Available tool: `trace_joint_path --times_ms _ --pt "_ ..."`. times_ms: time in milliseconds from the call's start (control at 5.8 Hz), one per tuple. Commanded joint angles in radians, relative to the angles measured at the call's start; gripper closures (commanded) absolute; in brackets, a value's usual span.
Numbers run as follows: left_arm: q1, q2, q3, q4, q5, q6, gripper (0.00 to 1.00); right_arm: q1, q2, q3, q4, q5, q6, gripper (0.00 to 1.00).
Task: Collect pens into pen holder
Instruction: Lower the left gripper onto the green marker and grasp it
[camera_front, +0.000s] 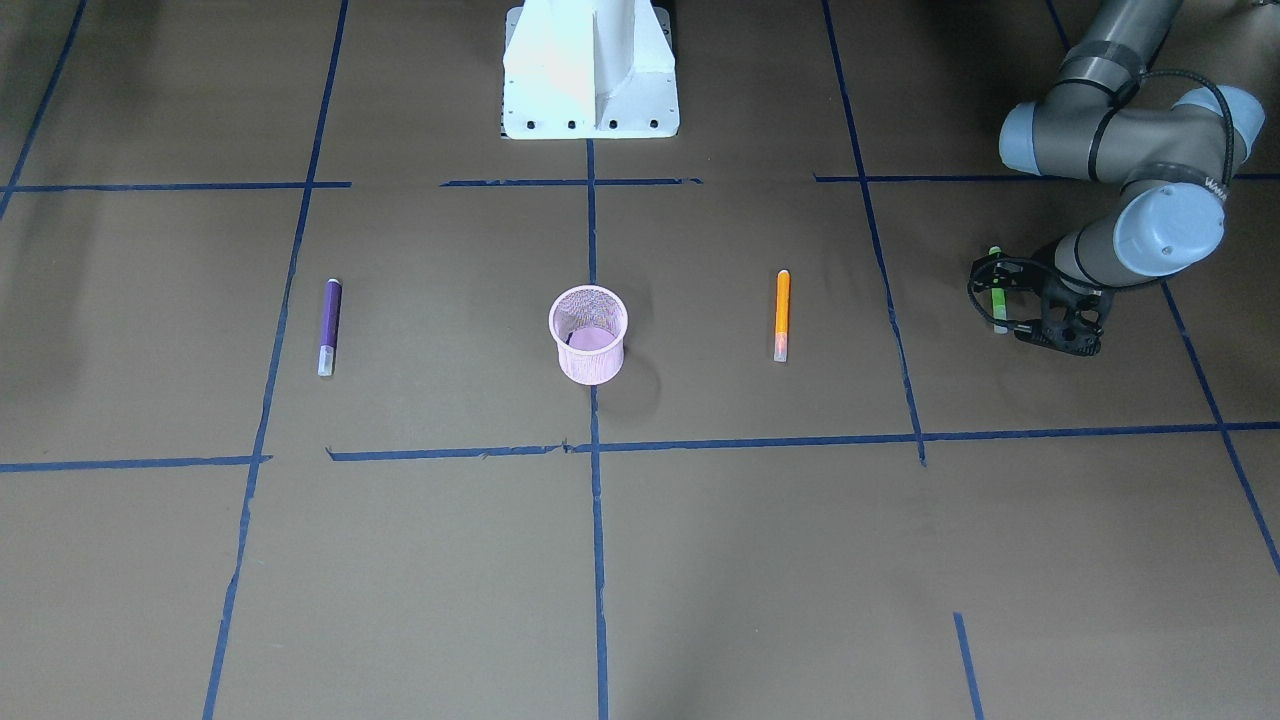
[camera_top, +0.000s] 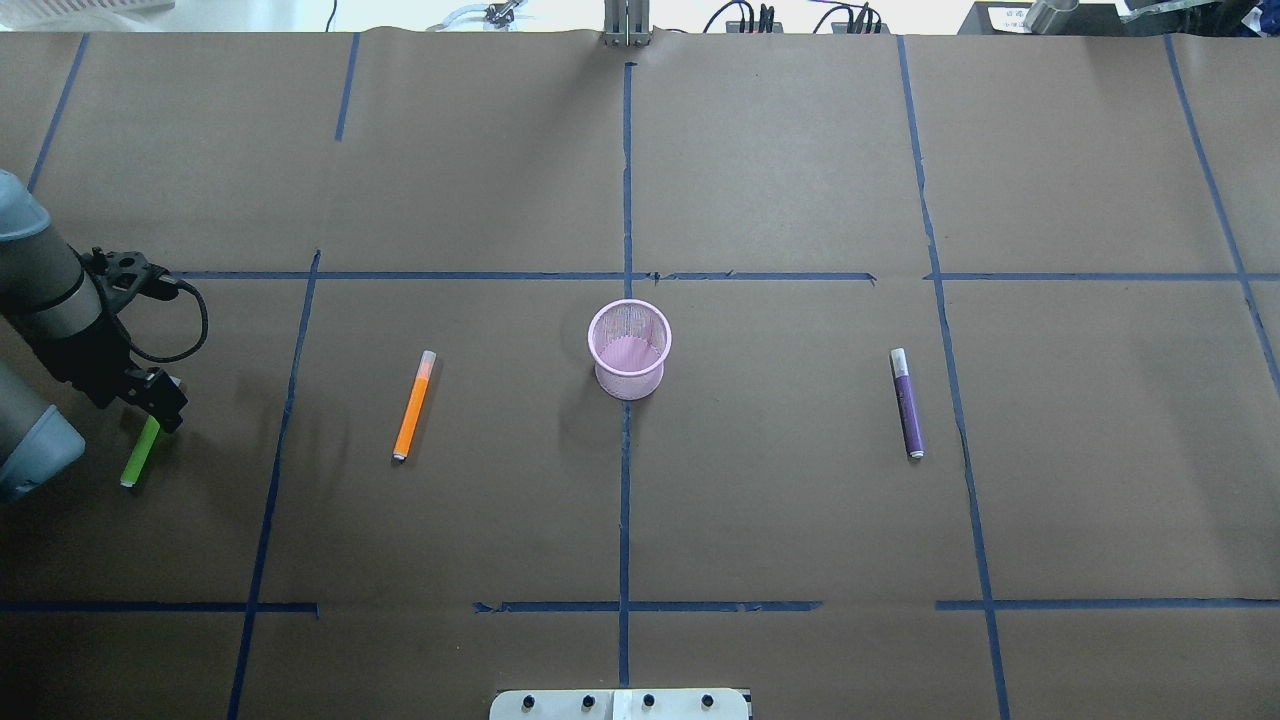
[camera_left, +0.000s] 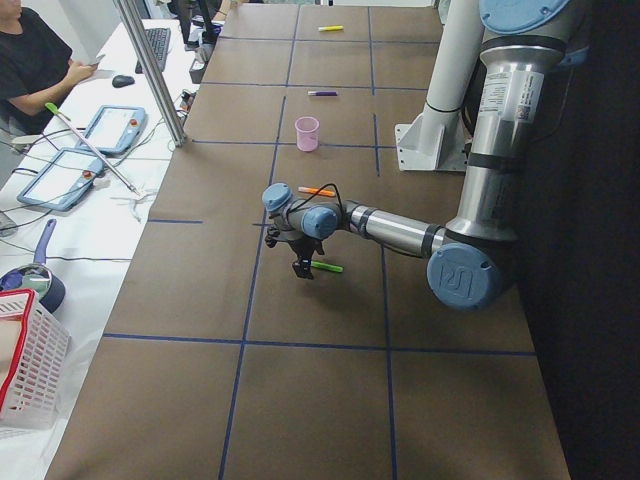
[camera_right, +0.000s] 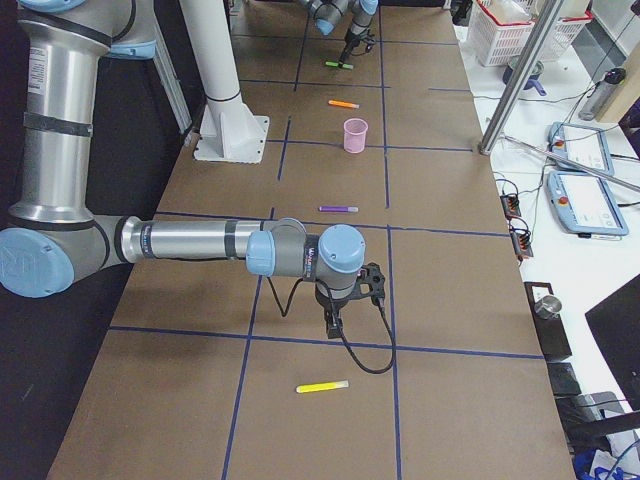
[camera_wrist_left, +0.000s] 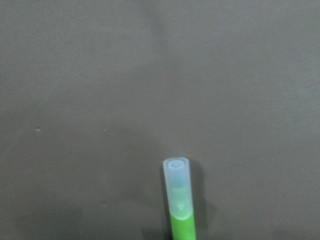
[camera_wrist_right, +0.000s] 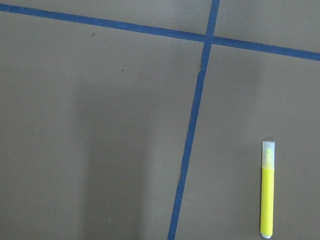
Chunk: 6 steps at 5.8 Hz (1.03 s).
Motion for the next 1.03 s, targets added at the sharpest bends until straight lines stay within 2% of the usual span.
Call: trace_joint_path --times_ms 0,172,345,517,690,862 --pt "0.001 -0.013 0.013 -0.013 -0.001 -0.002 0.10 0.000 0.008 -0.002 -0.001 0.018 0.001 0.00" --pt "0.001 -0.014 0.013 -0.015 -0.001 0.002 0.48 0.000 0.006 0.000 -0.001 0.019 0.002 0.00" --pt "0.001 -0.014 0.003 -0.016 -0.001 0.004 0.77 0.000 0.005 0.000 -0.001 0.019 0.004 0.00" --pt "0.001 -0.012 0.006 -0.015 -0.001 0.007 0.92 0.000 0.002 0.002 -0.001 0.019 0.004 0.00" --pt "-0.002 -0.010 -0.014 -0.016 -0.001 0.002 1.00 0.000 0.000 0.002 -0.001 0.019 0.004 0.00" --pt "-0.002 -0.009 -0.031 -0.016 0.002 0.002 1.00 0.000 -0.001 0.002 -0.001 0.019 0.004 0.00"
